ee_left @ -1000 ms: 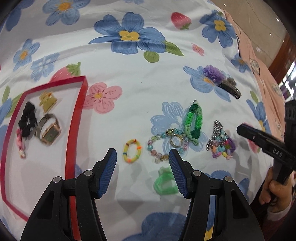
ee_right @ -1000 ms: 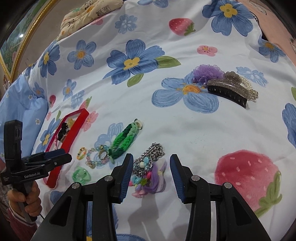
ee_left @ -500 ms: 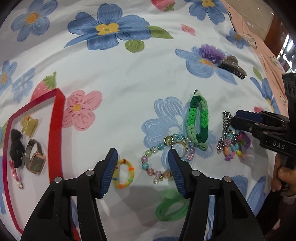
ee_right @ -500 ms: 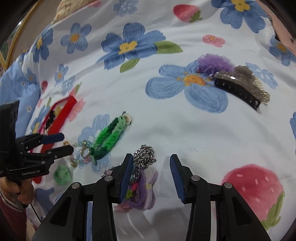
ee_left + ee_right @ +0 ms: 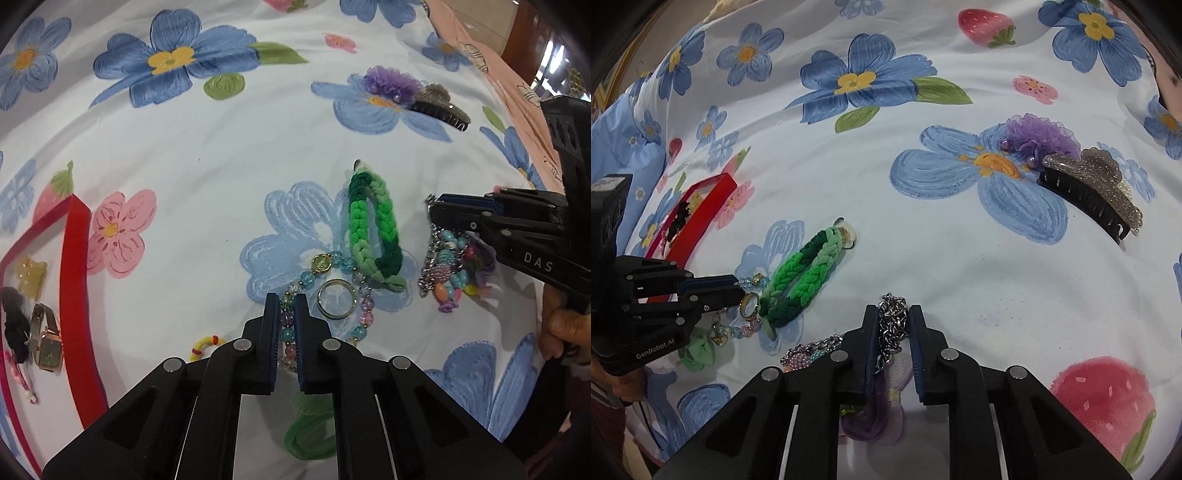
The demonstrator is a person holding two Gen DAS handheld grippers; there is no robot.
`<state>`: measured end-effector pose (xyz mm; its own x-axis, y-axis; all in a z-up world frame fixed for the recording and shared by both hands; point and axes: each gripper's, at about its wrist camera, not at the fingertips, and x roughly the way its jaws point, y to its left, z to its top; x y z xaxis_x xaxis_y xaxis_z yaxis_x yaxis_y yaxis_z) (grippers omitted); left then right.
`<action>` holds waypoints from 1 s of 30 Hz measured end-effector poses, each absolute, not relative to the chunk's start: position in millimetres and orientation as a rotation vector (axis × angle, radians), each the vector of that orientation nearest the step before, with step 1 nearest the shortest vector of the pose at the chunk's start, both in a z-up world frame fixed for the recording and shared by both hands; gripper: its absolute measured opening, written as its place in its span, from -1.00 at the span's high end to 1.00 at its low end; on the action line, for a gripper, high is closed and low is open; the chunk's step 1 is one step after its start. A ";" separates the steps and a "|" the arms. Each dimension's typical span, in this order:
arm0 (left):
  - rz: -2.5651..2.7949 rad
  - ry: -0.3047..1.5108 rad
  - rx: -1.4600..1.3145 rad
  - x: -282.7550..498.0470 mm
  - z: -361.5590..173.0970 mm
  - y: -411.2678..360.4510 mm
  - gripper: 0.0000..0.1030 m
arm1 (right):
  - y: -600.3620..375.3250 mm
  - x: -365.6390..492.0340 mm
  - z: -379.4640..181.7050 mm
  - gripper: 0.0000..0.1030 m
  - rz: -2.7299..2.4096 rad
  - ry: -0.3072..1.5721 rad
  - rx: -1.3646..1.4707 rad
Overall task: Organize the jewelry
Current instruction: 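Grasp the beaded bracelet with the left tool while the right tool grasps the silver chain bracelet, then carry both bracelets into the red tray with both tools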
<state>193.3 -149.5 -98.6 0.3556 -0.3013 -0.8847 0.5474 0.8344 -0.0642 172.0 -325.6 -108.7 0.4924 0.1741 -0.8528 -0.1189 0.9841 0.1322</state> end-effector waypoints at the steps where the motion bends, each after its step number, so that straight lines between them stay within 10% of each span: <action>1: -0.556 1.065 0.248 191.6 -95.4 -147.8 0.88 | -326.3 170.9 -107.0 0.74 0.182 1.035 0.070; 30: -0.471 0.813 -0.105 149.4 22.3 -25.6 0.88 | -258.9 146.4 13.0 0.76 0.374 0.755 0.138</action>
